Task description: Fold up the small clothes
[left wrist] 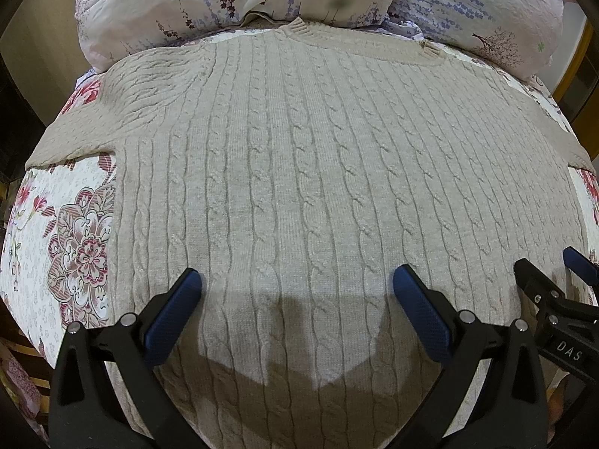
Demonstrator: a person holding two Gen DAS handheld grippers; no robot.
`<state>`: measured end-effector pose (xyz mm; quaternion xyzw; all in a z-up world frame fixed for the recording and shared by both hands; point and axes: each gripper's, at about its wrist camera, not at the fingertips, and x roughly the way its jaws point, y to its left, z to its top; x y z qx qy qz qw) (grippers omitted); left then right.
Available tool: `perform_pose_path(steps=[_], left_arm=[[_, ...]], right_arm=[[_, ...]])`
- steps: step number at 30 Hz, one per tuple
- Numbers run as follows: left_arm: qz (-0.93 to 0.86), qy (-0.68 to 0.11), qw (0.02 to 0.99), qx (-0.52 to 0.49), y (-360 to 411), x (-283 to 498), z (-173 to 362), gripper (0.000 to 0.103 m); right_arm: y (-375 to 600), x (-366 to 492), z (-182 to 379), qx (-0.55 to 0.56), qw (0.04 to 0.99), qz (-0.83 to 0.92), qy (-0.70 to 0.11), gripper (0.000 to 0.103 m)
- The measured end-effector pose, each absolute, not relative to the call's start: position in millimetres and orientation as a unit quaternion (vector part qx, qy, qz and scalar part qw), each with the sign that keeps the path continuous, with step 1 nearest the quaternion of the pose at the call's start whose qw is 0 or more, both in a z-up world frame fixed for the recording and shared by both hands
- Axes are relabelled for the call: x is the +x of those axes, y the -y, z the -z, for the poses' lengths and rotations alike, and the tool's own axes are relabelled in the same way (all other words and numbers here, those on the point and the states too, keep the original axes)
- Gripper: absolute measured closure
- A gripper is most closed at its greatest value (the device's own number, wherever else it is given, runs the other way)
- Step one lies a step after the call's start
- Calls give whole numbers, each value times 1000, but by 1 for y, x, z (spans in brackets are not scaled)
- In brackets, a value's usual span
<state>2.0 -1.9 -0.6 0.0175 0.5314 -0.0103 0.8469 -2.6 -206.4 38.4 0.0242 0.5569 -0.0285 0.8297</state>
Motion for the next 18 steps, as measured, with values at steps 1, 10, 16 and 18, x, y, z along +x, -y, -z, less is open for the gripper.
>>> perform_pose_path(steps=[1,10,16,18], left_arm=[[11,-532,846,17,2,3,1,2],[16,-531,847,21,0,2,-1,2],[23,-533,846,26,-1,4,-3,2],[12,-523,852,12,-6,4,-9,2]], right_arm=[[205,-2,-38,24,829,29,-558,1],[205,-1,-37,19,827,19,-562,1],[240,5,-50,35,844,-24,-535,1],[286,14,-63,84,860,7,-503,1]])
